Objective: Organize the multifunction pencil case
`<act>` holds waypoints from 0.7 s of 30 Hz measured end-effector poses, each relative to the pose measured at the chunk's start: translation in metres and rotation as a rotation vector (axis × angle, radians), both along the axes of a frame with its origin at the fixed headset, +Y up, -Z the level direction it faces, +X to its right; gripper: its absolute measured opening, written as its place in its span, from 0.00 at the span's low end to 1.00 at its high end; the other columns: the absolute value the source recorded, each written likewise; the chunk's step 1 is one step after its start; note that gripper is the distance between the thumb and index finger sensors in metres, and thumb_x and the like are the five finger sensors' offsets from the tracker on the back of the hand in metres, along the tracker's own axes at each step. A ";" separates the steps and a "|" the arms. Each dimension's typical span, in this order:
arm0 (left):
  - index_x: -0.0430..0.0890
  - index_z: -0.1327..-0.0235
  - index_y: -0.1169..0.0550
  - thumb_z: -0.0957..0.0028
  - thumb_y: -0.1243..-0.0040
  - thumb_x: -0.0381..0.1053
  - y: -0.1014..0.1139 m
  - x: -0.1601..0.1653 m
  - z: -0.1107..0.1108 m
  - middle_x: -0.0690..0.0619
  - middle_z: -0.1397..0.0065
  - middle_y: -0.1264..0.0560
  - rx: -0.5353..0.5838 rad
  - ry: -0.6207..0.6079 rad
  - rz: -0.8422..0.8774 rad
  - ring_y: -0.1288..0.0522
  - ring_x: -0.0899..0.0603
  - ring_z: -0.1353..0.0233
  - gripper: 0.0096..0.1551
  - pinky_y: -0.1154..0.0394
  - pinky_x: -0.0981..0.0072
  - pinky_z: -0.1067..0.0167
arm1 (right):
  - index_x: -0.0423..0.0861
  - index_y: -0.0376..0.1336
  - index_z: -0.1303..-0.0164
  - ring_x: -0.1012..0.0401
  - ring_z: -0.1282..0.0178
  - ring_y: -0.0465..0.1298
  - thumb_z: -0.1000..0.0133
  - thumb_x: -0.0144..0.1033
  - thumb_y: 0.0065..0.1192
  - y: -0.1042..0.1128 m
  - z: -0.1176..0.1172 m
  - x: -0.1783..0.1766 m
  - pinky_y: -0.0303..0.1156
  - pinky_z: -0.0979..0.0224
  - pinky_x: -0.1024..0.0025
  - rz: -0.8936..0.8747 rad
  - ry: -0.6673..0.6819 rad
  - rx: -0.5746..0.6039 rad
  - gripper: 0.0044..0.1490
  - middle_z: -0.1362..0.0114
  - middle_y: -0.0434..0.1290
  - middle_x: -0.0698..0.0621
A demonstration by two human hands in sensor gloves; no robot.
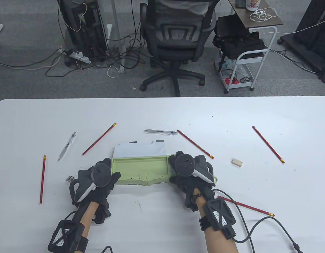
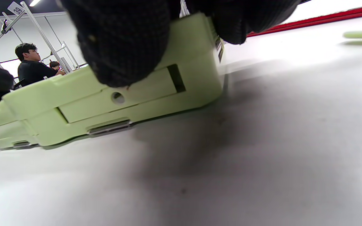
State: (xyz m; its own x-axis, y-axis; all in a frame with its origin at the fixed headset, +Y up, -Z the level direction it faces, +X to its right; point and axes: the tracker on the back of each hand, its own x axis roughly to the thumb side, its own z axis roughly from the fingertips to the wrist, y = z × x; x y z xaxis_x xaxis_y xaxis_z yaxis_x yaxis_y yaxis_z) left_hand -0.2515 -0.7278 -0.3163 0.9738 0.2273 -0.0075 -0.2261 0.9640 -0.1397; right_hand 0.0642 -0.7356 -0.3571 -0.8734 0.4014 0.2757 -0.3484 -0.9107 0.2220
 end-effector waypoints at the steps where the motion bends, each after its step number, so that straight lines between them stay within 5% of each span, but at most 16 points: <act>1: 0.42 0.15 0.40 0.41 0.46 0.62 -0.003 0.000 0.000 0.36 0.15 0.34 -0.002 -0.003 -0.009 0.34 0.24 0.21 0.45 0.36 0.26 0.29 | 0.40 0.52 0.21 0.35 0.22 0.62 0.53 0.39 0.72 0.000 0.000 0.000 0.63 0.24 0.43 -0.001 0.000 0.000 0.52 0.18 0.46 0.32; 21: 0.38 0.15 0.40 0.41 0.46 0.60 -0.009 0.005 -0.007 0.36 0.15 0.32 -0.045 -0.040 0.002 0.32 0.25 0.20 0.45 0.35 0.25 0.30 | 0.39 0.49 0.18 0.32 0.21 0.58 0.48 0.43 0.68 0.006 -0.001 0.000 0.60 0.23 0.38 0.031 0.040 -0.056 0.52 0.18 0.43 0.31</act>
